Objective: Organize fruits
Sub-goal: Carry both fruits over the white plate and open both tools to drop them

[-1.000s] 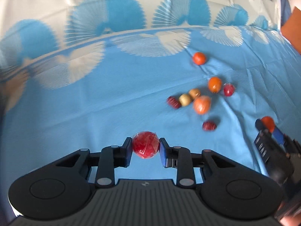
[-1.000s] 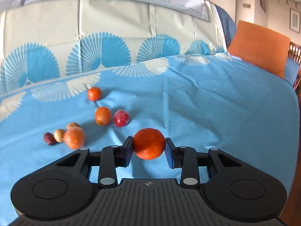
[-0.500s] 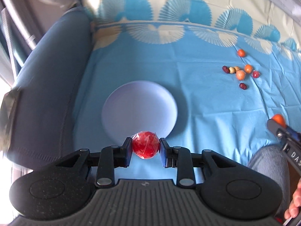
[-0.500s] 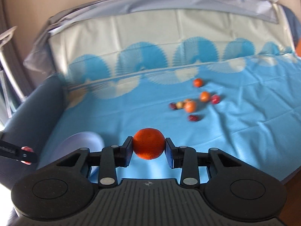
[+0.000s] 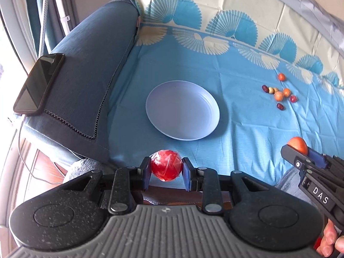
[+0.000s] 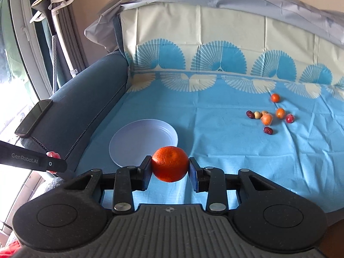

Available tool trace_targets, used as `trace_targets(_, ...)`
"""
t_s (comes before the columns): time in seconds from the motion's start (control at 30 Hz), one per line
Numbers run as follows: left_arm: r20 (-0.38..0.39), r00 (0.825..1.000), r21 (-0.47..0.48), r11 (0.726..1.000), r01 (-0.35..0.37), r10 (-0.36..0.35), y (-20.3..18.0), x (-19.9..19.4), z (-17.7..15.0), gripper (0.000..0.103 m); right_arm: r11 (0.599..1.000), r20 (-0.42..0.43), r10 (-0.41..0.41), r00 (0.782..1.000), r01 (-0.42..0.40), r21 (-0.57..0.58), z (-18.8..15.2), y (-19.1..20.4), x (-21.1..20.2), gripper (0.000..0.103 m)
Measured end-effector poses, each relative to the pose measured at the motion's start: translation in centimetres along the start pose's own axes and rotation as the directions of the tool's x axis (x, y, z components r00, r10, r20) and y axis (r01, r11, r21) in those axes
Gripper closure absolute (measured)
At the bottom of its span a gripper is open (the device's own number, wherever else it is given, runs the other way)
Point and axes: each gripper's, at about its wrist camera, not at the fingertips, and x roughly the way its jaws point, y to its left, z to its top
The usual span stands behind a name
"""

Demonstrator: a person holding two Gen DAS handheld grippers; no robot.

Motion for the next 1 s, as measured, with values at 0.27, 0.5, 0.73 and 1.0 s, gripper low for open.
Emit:
trace_targets(0.27,0.011,1.000,-0.022,1.000,0.016,-0.015,1.0,0.2,0.9,0.070,0.999,-0.002,-0.026,1.000,0.026,-0.028,0.2,0.5,0.4,0.066)
trace_targets(0.5,0.020,1.000,-0.031,0.999,0.007,-0.006,1.5,1.4,2.5,0.070,0.998,-0.017,-0.018,1.000,0.017,-0.053,1.1,1.5,2.2,0.066)
trace_targets(0.73,0.014,1.000,-0.021,1.000,0.008,-0.008,1.4,4.3,5.2,0.070,0.997,-0.060,0.004,0.998,-0.009,-0.077,1.7,2.6,5.8,0.066)
trace_targets(1.0,-0.030,0.999,-0.008,0.999,0.038,-0.038,0.7,10.5,8.0,0.070,0.997,-0.141,-0.008,0.990,-0.004,-0.082,2.0,2.9,12.2,0.066)
